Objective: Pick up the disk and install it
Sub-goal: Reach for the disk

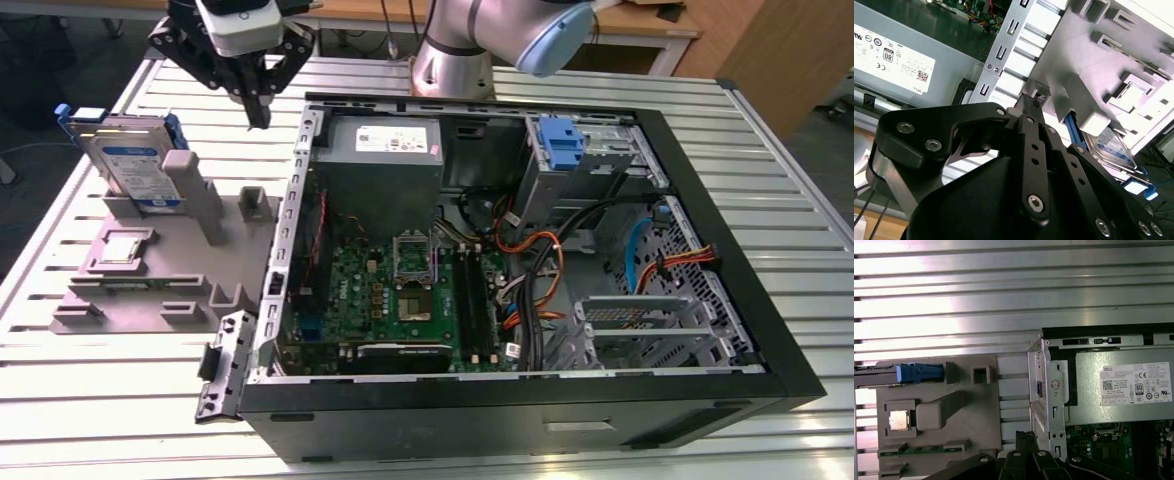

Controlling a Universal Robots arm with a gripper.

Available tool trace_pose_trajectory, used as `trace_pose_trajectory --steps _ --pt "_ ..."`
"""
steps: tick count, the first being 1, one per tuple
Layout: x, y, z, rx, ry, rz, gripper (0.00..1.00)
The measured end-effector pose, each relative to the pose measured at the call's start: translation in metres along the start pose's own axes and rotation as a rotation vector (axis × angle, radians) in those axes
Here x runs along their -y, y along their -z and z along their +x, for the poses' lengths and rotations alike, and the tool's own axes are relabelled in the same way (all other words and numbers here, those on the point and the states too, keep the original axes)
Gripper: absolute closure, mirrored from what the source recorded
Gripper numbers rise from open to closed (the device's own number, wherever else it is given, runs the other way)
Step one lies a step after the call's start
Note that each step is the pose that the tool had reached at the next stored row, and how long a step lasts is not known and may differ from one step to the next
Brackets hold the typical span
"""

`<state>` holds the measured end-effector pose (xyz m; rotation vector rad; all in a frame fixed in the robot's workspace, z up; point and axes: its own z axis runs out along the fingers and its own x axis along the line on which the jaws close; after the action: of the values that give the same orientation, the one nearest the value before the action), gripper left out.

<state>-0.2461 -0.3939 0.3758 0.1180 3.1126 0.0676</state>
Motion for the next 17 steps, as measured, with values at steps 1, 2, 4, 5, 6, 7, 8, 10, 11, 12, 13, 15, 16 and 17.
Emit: trace_pose_trajectory --steps 1,2,4,5,6,7,8,10,11,12,13,15,16,17 --pt "0.0 0.0 0.0003 0.0 0.0 0.0 0.9" --pt "0.0 0.0 0.0007 0.0 0.0 0.0 0.9" --pt "0.0001 0.0001 0.0015 -0.0001 0.0 0.0 0.9" --pt "0.0002 0.0001 0.0021 -0.0001 0.0 0.0 0.9" --pt "0.0002 0.0001 0.0028 0.0 0.0 0.0 0.9" --pt "0.0002 0.0001 0.0035 0.0 0.0 0.0 0.9" --pt "0.0001 0.0001 0.0044 0.0 0.0 0.0 0.9" --pt "-0.0001 0.0001 0.0065 -0.0001 0.0 0.0 0.9" --pt "-0.0003 0.0001 0.0077 0.0 0.0 0.0 0.9" --pt "-0.0006 0.0001 0.0089 0.0 0.0 0.0 0.9" --pt "-0.0009 0.0001 0.0103 -0.0001 0.0 0.0 0.9" --pt "-0.0013 0.0 0.0132 -0.0001 0.0 0.0 0.9" --pt "-0.0015 0.0 0.0147 0.0 0.0 0.0 0.9" --pt "-0.0017 -0.0001 0.0162 0.0 0.0 0.0 0.9"
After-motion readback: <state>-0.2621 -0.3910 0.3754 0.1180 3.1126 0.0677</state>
